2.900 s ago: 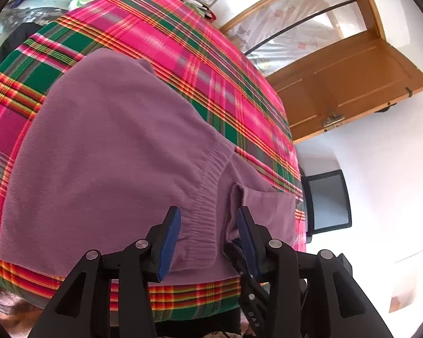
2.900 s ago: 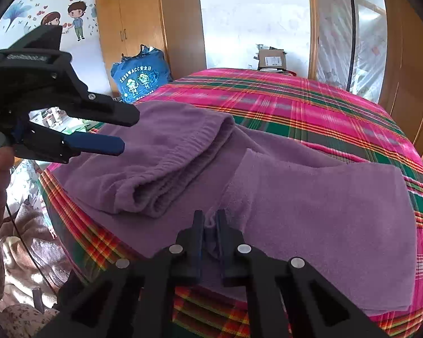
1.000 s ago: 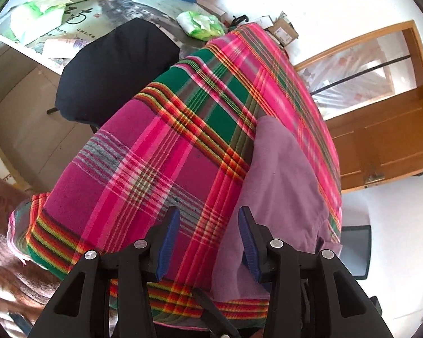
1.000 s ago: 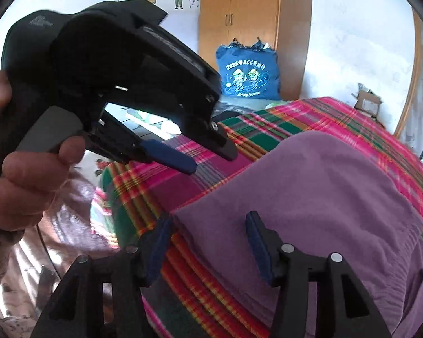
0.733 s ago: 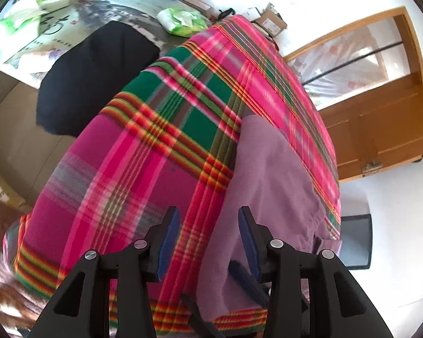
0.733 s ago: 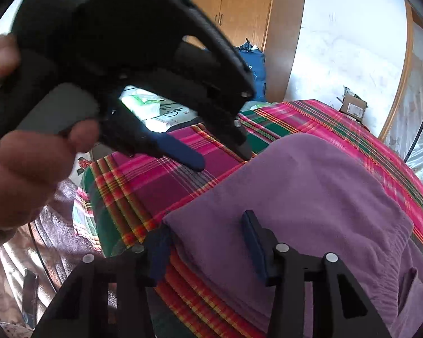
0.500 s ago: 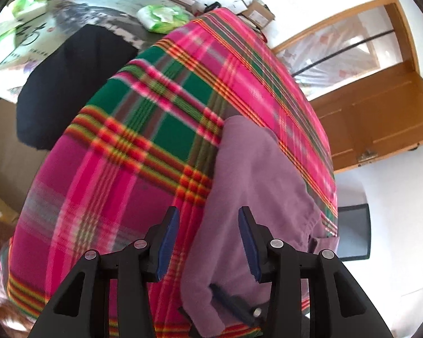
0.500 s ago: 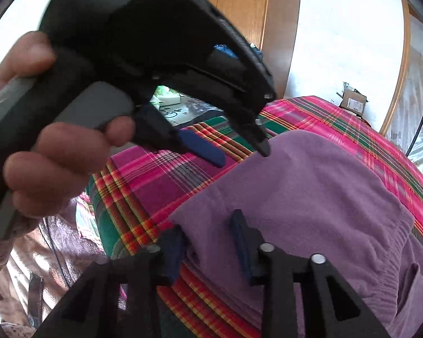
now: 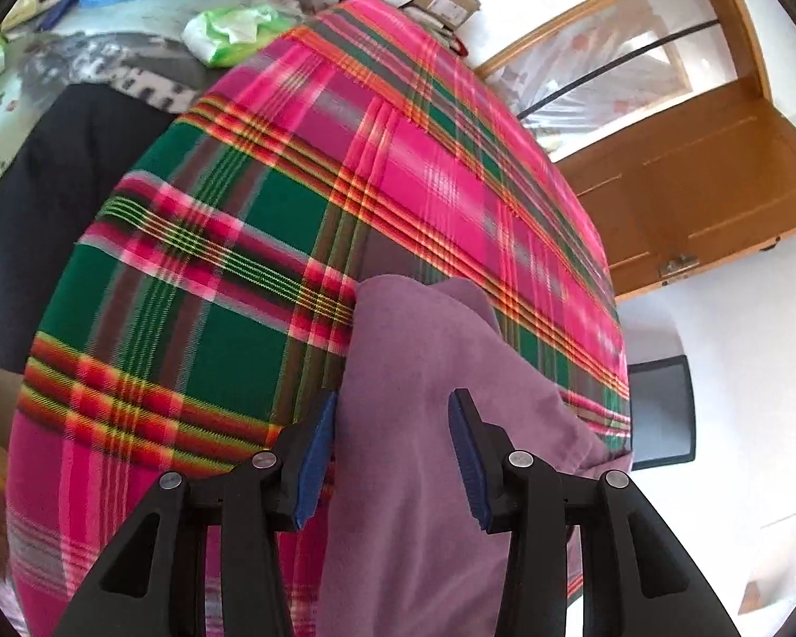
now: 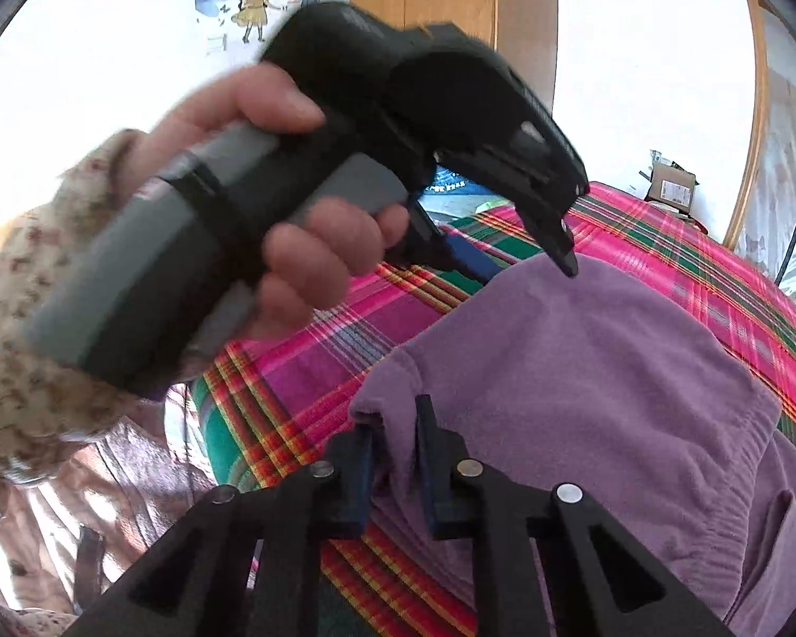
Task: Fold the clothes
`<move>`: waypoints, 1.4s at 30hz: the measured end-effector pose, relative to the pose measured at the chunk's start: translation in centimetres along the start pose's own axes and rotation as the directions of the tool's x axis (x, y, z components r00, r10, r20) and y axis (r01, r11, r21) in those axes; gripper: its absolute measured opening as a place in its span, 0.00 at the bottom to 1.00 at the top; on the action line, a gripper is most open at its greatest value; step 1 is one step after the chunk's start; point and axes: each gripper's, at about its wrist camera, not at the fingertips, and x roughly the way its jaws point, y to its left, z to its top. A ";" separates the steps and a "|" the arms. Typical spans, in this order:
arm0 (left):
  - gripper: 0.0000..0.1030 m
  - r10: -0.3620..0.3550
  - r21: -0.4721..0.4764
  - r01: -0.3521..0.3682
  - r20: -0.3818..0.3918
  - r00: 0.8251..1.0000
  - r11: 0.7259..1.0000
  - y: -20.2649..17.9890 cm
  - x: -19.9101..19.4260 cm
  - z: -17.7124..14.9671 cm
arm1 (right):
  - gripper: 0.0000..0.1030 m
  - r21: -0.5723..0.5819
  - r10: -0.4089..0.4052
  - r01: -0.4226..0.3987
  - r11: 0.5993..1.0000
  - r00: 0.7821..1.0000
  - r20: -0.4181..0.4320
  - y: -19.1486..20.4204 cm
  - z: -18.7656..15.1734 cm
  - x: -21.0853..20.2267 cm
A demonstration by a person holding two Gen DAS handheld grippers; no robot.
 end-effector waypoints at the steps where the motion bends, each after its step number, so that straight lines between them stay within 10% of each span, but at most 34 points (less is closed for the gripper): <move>1: 0.44 -0.005 -0.002 0.005 -0.015 1.000 1.000 0.1 0.3 0.2 | 0.13 0.005 0.004 -0.005 1.000 1.000 0.005 -0.1 0.0 -0.2; 12: 0.41 -0.085 -0.072 0.083 -0.027 0.996 0.994 0.3 0.9 1.7 | 0.13 0.039 0.018 -0.021 0.999 0.997 0.072 -1.0 0.0 -3.2; 19: 0.15 -0.088 -0.074 0.088 0.009 0.996 0.993 -1.3 -0.2 1.7 | 0.13 0.058 0.016 -0.022 0.998 0.994 0.109 -0.9 -0.3 -4.8; 42: 0.13 0.029 0.048 -0.036 0.139 0.990 0.998 -9.9 -5.1 -0.7 | 0.13 0.177 0.114 -0.164 0.970 0.958 0.263 -4.6 -0.4 -11.4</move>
